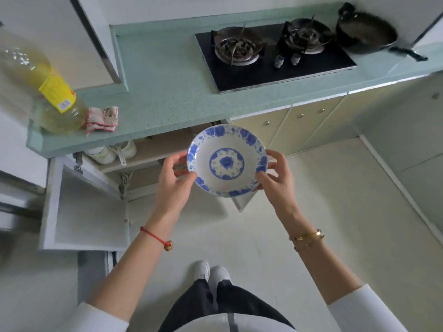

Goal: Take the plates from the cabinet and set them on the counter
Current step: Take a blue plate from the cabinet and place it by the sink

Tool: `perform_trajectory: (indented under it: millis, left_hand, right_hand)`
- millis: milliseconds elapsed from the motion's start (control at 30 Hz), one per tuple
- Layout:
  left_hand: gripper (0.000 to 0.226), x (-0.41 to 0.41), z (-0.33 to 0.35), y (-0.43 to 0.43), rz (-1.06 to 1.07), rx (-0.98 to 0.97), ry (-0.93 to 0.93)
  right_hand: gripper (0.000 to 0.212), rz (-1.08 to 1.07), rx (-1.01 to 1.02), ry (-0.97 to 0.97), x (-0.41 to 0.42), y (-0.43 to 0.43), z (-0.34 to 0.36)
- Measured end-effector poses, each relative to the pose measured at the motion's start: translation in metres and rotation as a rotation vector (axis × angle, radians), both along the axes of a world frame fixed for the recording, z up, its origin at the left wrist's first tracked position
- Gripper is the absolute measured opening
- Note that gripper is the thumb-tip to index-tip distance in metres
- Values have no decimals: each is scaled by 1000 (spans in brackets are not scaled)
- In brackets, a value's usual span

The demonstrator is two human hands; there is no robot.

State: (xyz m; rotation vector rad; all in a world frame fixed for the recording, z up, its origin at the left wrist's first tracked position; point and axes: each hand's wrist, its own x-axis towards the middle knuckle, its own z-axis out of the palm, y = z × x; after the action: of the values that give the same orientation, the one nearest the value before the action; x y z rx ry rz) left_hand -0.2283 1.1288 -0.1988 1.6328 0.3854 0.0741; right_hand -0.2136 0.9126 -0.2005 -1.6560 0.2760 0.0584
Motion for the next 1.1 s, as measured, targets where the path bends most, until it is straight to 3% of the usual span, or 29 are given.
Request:
perform_trajectory:
  millis: [300,533,833,1100]
  left_hand:
    - [44,16,24,-35,-276,20,-46]
    - [43,47,38,-114,-549,0,-61]
    - [43,108,43,-277,-746,-30,-56]
    - [42,189,55,-448,-810,-55,-98]
  right_hand:
    - [46,-306,34,-32,-45,-32,22]
    - [46,-574,-9,-68,-67,-95,35]
    - [48,-836,-44,-67,-46,-224,42]
    - [48,-890,-90,-95,23,-387,59]
